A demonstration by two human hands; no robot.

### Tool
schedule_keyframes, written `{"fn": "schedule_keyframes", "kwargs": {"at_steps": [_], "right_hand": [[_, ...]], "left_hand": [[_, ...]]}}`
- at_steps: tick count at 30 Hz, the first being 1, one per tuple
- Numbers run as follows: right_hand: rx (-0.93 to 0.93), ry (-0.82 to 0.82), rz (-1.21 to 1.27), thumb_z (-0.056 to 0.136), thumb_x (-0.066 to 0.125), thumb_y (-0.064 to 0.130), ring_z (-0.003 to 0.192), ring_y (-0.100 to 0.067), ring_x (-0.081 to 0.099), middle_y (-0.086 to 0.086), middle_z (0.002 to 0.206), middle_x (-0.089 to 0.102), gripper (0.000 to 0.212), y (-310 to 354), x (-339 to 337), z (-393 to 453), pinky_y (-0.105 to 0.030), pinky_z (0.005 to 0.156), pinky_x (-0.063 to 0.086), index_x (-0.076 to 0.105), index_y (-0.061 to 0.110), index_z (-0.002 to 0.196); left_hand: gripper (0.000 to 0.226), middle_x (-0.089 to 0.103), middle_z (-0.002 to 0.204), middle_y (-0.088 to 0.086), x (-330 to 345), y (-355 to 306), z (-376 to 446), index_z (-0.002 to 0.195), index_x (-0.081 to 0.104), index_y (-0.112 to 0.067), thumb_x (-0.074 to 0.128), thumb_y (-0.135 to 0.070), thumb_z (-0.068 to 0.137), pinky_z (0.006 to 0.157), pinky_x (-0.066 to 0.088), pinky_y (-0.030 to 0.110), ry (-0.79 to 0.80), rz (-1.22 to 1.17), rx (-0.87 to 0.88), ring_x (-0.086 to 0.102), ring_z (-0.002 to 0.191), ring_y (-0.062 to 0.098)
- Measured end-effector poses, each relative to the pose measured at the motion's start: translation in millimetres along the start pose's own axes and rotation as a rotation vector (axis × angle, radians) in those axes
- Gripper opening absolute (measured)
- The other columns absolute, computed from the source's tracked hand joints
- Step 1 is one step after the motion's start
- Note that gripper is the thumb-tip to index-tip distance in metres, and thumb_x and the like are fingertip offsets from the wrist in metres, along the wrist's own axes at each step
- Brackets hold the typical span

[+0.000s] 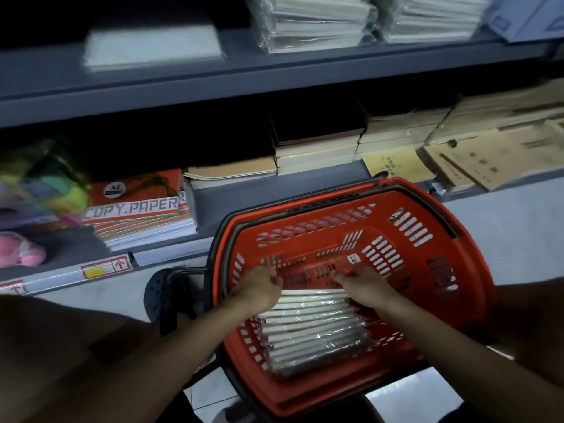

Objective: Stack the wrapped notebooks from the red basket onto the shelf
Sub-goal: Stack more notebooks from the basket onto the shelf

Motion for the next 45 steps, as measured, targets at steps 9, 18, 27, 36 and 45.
{"fn": "schedule_keyframes", "kwargs": {"at_steps": [9,18,27,36,45], "right_hand": [[0.06,0.119,0.109,0.088,0.068,0.035,0.087,-0.019,0.069,-0.002,0.096,0.074,0.033,-16.7,21.4,17.7,-0.02,0.068,0.054,0.072,0.008,0.107],[-0.034,0.027,0.105,0.093,0.058,0.022,0.088,-0.02,0.063,0.0,0.085,0.066,0.008,0.8,15.1,-13.3,-0.03,0.074,0.049,0.065,0.017,0.092],[-0.034,0.049,-0.028,0.097,0.053,0.043,0.131,-0.029,0.052,-0.003,0.135,0.06,0.044,20.8,16.0,-42.8,-0.03,0.103,0.036,0.06,0.018,0.132],[-0.016,-0.107,-0.016,0.088,0.062,0.046,0.112,-0.03,0.066,-0.007,0.113,0.074,0.04,6.2,17.6,-38.5,-0.033,0.095,0.047,0.074,0.016,0.112],[0.103,-0.166,0.909,0.083,0.06,-0.019,0.071,-0.031,0.069,-0.024,0.09,0.071,0.016,13.5,-30.8,-85.3,-0.026,0.05,0.052,0.064,-0.007,0.093]], "left_hand": [[0.041,0.056,0.14,0.015,15.1,-0.7,6.0,0.131,0.059,-0.003,0.036,-0.024,0.104,0.1,0.042,0.03,0.033,0.026,-0.233,0.054,0.126,0.031],[0.028,0.062,0.103,-0.013,4.8,-18.8,-22.9,0.113,0.069,-0.025,0.046,-0.016,0.099,0.08,0.043,0.017,0.001,-0.286,-0.039,0.056,0.088,0.006],[0.026,0.058,0.081,-0.008,-10.6,-8.7,-31.6,0.08,0.057,-0.02,0.043,-0.022,0.101,0.066,0.042,0.018,-0.03,0.051,0.023,0.053,0.069,0.005],[0.041,0.063,0.07,0.001,2.2,1.1,-25.7,0.074,0.063,-0.012,0.045,-0.036,0.102,0.046,0.04,0.019,-0.066,-0.042,-0.064,0.064,0.062,0.017],[0.025,0.076,0.089,0.009,-18.5,-13.9,-81.1,0.098,0.07,-0.005,0.082,-0.019,0.081,0.075,0.063,0.035,-0.005,-0.785,-0.158,0.073,0.081,0.023]]}}
Point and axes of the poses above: each hand's wrist, its own z-axis towards the middle knuckle, its own x-axis out of the palm, y = z × x, the point moved 1 cm from there along z, towards the middle knuckle
